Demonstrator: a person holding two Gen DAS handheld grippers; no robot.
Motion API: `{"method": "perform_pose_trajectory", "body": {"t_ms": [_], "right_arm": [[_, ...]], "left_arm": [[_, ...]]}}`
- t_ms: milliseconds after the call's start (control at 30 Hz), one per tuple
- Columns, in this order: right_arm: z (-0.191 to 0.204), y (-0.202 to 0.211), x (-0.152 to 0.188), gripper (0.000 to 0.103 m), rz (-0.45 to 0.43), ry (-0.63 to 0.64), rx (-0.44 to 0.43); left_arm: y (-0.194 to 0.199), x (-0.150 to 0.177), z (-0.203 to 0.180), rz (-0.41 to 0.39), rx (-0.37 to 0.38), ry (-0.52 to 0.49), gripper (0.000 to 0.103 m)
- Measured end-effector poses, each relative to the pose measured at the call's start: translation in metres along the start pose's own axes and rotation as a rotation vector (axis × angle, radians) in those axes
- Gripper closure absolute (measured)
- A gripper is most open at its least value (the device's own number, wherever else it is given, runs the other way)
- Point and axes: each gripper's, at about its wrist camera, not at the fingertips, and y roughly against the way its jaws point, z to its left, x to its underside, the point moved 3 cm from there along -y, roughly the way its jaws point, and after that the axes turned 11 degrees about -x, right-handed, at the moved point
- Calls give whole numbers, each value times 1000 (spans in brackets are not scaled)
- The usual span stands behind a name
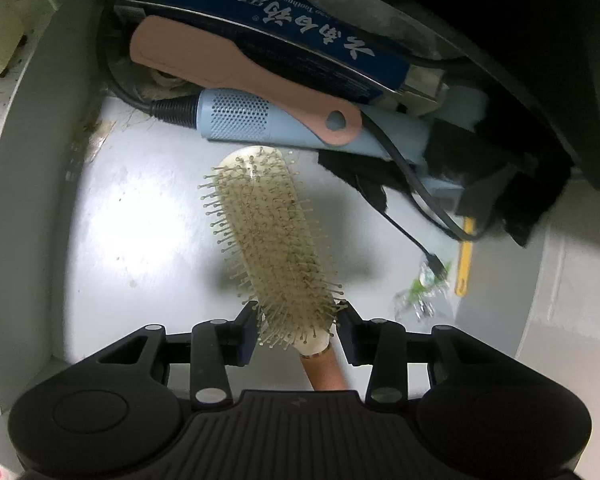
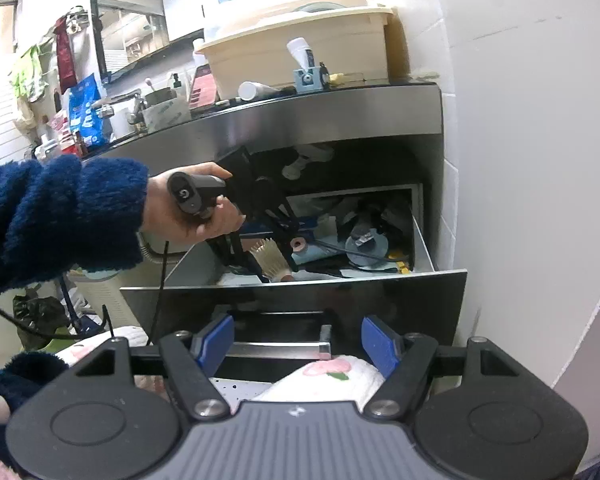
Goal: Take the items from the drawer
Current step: 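Close the left gripper on the cream hairbrush's brown handle, then lift the hairbrush out of the drawer with the left gripper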
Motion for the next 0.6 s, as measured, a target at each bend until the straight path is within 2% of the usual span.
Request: {"method": "perform_pose_trajectory", "body": {"t_ms": [100,200,467,600], "right_arm": [[4,-1,-2,32,1,14,-5],[11,0,-5,32,2,29,-10],[30,3,-11,32,0,65,-26],[37,4,-13,32,1,85,-35]], "left_arm": [[-7,24,21,-39,25,-22,62],[-12,26,23,-63,66,-19,63],[26,41,42,-120,196,23,69],[33,44,41,-170,201,14,69]]}}
